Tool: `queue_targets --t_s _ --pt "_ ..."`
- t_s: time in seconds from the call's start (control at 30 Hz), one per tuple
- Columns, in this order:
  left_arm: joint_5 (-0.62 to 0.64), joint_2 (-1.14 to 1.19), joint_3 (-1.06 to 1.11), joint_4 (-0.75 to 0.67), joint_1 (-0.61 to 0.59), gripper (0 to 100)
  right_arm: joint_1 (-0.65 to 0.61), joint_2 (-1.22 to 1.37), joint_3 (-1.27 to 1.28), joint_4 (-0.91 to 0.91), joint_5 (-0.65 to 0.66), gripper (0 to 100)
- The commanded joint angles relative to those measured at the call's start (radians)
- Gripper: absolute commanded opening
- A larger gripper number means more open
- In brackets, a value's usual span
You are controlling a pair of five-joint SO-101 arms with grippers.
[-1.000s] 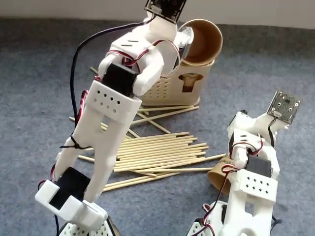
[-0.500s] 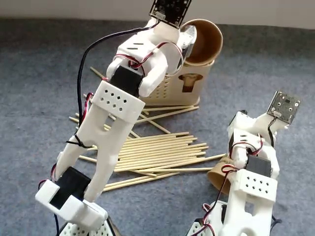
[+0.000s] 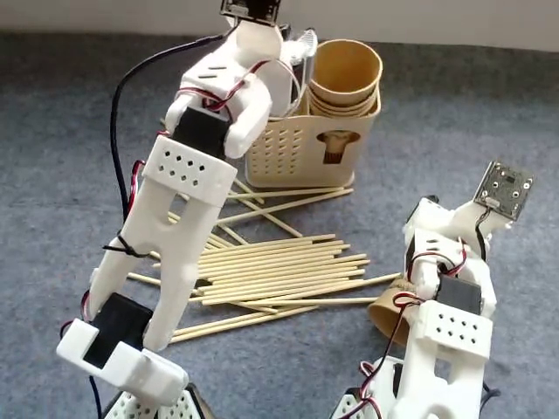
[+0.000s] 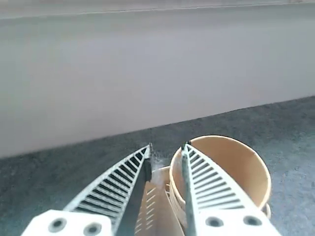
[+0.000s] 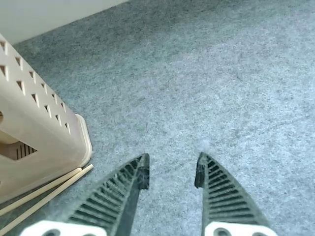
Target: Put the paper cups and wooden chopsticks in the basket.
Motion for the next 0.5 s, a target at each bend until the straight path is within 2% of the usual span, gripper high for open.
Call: queue_targets --t_s 0.0,0.17,0.27,0.47 --pt "0.018 -0.054 -0.019 -0.017 -0.005 11 -0.019 -0.012 -0.012 -0.022 0.000 15.9" --pt "0.020 -0.160 -0.008 -0.006 0.022 11 -0.016 -0.021 -0.012 -0.019 0.000 15.9" --pt "0.020 -0.239 -0.010 0.064 0.027 11 -0.010 -0.042 -0.018 -0.001 0.002 15.9" --pt "0.020 -0.331 -0.008 0.112 0.021 11 -0.045 -0.205 -0.025 0.182 0.109 15.9"
